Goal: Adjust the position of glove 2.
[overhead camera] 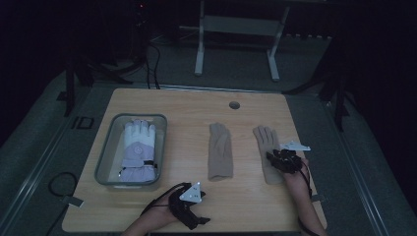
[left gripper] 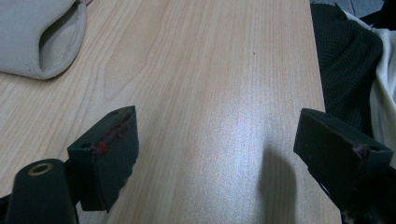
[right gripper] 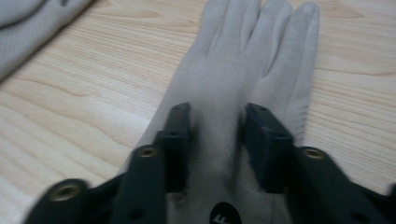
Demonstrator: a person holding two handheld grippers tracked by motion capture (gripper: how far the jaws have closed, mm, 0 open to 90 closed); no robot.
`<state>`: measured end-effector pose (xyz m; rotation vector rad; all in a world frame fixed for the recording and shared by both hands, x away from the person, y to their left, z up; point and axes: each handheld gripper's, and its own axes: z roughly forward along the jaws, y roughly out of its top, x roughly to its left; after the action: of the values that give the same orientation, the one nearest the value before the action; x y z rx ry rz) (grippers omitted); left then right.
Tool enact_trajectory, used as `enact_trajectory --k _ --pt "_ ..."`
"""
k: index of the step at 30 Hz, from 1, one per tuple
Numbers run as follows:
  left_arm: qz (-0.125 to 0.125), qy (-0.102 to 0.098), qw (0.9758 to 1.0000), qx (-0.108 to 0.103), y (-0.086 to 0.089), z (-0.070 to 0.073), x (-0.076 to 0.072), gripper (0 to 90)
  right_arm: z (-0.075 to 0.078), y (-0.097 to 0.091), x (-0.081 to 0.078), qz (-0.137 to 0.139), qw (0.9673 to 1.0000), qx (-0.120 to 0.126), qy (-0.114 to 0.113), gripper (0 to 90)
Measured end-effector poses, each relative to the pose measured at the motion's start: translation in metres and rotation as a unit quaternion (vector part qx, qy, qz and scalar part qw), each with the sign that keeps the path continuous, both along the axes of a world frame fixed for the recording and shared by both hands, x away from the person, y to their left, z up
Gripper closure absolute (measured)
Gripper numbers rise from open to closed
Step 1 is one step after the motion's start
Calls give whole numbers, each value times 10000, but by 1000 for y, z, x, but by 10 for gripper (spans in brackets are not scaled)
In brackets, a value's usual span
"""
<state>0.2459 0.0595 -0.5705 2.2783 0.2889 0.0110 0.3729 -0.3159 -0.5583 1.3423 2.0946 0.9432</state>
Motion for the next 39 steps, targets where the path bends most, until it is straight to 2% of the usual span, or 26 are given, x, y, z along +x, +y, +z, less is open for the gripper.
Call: enact_trajectory --k 3,8,17,22,26,28,39 --pt "-2 1 10000 -2 0 0 0 144 0 3 -1 -238 9997 101 34 804" --pt "-2 3 10000 -17 0 0 0 144 6 12 -4 -652 9978 147 -40 818" --pt "7 6 10000 -13 0 0 1 144 39 26 -11 -1155 9914 554 -253 817" --pt "-1 -10 10000 -3 0 0 1 144 54 41 -22 -1180 9910 555 -305 817" --pt "-14 -58 10000 26 0 1 1 144 61 57 -26 -1283 9889 660 -363 816" --pt "9 -66 10000 -33 1 3 1 144 63 66 -27 -1289 9884 722 -344 815" --pt "17 -90 9999 -48 1 4 2 144 71 122 -31 -1006 9901 898 -400 813"
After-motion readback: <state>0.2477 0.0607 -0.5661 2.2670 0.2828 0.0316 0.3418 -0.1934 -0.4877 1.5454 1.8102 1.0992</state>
